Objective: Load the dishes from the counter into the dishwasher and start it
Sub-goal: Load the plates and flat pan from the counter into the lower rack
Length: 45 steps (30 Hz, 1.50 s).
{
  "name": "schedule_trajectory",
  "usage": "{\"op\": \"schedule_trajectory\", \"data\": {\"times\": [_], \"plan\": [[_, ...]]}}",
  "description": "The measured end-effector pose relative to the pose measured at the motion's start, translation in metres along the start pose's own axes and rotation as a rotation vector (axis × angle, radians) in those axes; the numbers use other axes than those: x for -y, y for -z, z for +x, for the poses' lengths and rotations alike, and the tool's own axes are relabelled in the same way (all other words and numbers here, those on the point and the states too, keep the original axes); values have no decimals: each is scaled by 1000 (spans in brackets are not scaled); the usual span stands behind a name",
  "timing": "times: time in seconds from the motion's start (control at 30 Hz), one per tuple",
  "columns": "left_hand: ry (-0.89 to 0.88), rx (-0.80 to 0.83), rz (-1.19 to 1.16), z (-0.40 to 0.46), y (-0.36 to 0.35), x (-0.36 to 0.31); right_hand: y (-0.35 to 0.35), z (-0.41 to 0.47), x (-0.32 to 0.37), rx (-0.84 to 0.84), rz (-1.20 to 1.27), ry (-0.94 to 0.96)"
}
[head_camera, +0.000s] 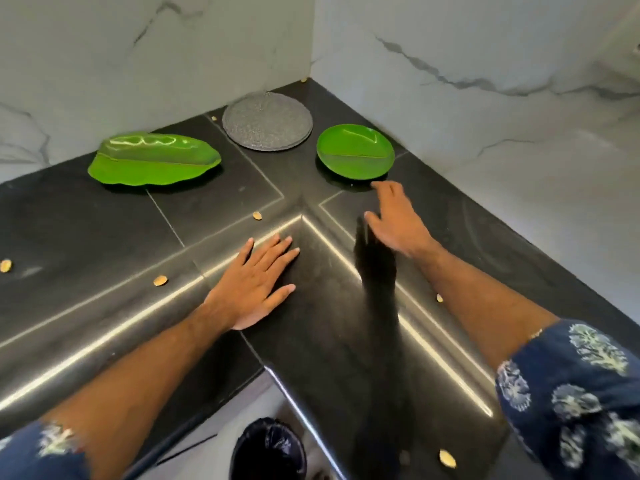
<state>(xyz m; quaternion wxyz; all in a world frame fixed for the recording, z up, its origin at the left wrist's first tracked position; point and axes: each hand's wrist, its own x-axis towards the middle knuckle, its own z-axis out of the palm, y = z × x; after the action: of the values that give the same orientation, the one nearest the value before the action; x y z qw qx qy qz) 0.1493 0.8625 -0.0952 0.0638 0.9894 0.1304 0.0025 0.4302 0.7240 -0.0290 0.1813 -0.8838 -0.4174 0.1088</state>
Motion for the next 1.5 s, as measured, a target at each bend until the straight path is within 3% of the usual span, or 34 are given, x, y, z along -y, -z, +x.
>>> {"op": "schedule_trajectory", "data": {"times": [0.13, 0.23, 0.43, 0.63, 0.87, 1.0, 1.3, 1.4, 1.5], "plan": [[9, -1, -26, 1, 4, -1, -6, 71, -14, -175, 298, -298], [24, 1, -65, 1, 4, 0, -3, 119, -18, -177, 428, -493], [28, -8, -95, 2, 3, 1, -16, 149, -49, -172, 570, -541], [38, 9, -103, 1, 3, 1, 5, 129, -52, -58, 1229, -585], [10, -20, -130, 1, 5, 1, 22, -12, -27, 57, 1625, -697], [-5, -30, -142, -1, 2, 3, 21, -131, -12, -95, 1806, -798], [-26, 36, -102, 4, 4, 3, -1, -394, 71, -508, 1795, -946], [-140, -10, -129, -8, 23, -18, -5, -481, 99, -713, 1852, -1020], [-372, -61, -142, -40, 24, -71, -12, -564, 119, -844, 1827, -1101]]}}
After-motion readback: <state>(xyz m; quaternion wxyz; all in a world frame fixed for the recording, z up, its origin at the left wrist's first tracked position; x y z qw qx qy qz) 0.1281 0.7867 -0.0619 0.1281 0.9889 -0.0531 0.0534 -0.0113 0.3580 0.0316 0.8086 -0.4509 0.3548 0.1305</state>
